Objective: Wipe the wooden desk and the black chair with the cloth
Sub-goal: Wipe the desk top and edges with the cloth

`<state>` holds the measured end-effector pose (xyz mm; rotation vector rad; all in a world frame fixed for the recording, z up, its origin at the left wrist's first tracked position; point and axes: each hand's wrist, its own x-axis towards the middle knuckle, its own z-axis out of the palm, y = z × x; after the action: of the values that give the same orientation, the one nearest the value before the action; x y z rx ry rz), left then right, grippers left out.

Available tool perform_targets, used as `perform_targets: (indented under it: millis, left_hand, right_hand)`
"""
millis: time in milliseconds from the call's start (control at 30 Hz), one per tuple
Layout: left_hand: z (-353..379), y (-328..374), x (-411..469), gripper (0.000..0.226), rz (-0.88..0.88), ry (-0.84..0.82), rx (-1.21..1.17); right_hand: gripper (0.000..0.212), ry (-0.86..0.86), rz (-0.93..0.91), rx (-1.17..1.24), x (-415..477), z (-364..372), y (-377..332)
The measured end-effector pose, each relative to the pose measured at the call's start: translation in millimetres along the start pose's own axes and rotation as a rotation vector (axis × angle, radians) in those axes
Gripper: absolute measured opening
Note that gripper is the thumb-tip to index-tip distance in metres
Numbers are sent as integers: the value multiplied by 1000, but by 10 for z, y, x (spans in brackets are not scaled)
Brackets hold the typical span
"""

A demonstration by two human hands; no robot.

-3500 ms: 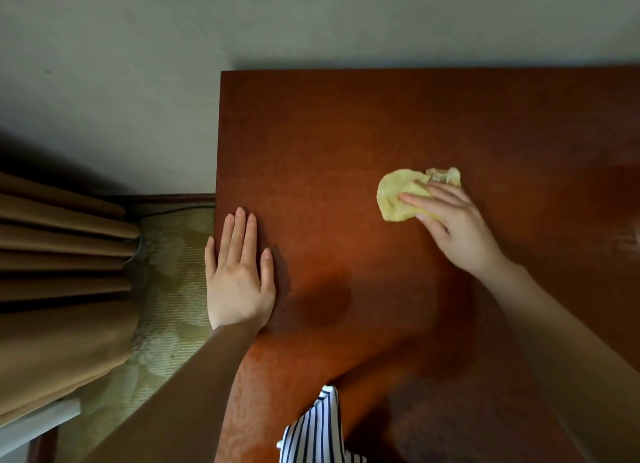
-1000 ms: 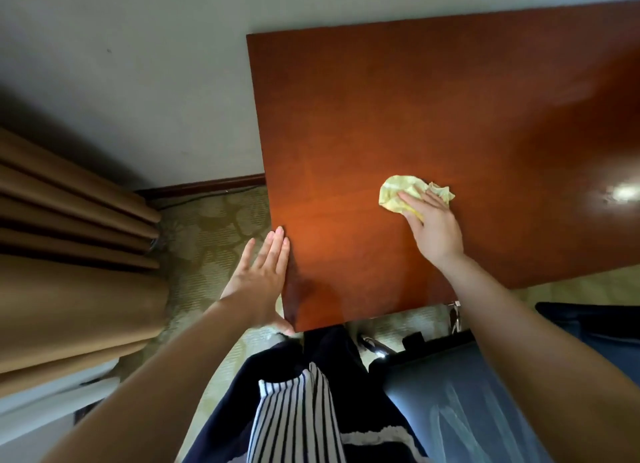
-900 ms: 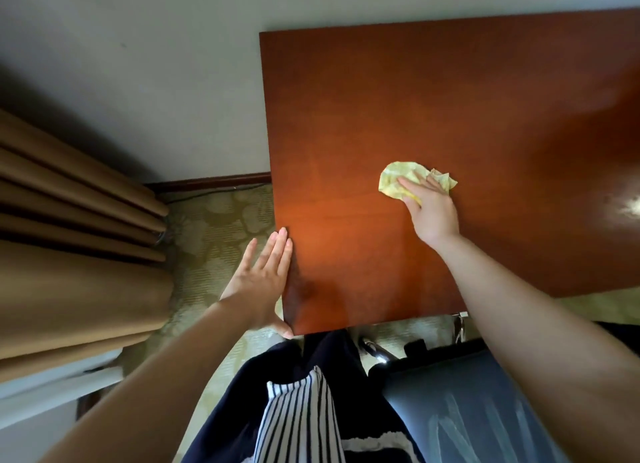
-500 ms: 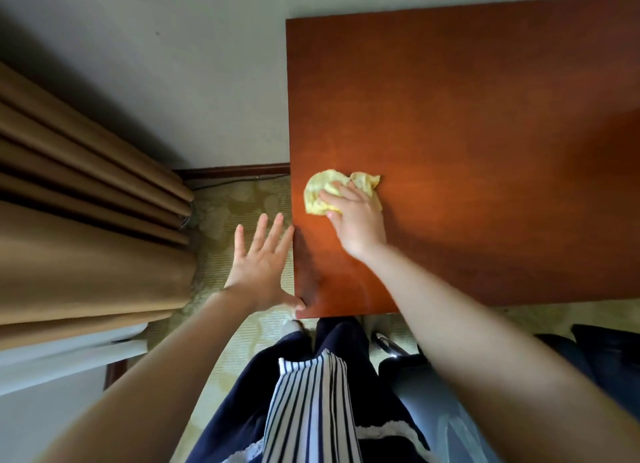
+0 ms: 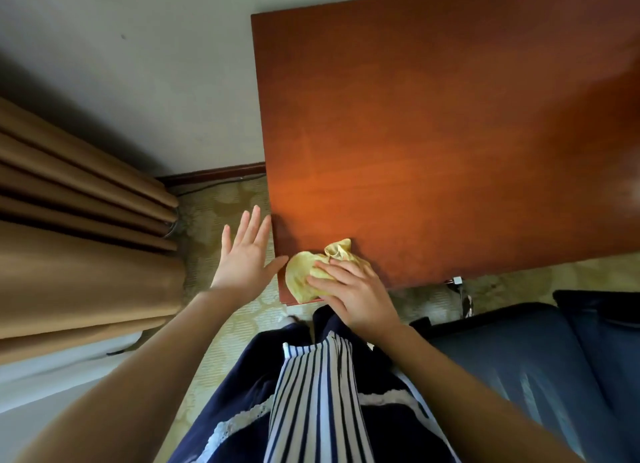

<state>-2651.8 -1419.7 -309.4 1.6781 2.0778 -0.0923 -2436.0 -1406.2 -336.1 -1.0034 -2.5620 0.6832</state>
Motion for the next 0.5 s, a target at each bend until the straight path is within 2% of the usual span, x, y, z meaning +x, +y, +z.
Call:
perform_targets:
  millis: [333, 500]
  left_hand:
    - [-9, 470, 354, 129, 108, -197, 327]
    - [10, 535, 381, 137, 117, -246, 414]
  right_hand:
    - [34, 192, 370, -54, -307, -403, 720]
    - [35, 185, 509, -80, -242, -712, 1179]
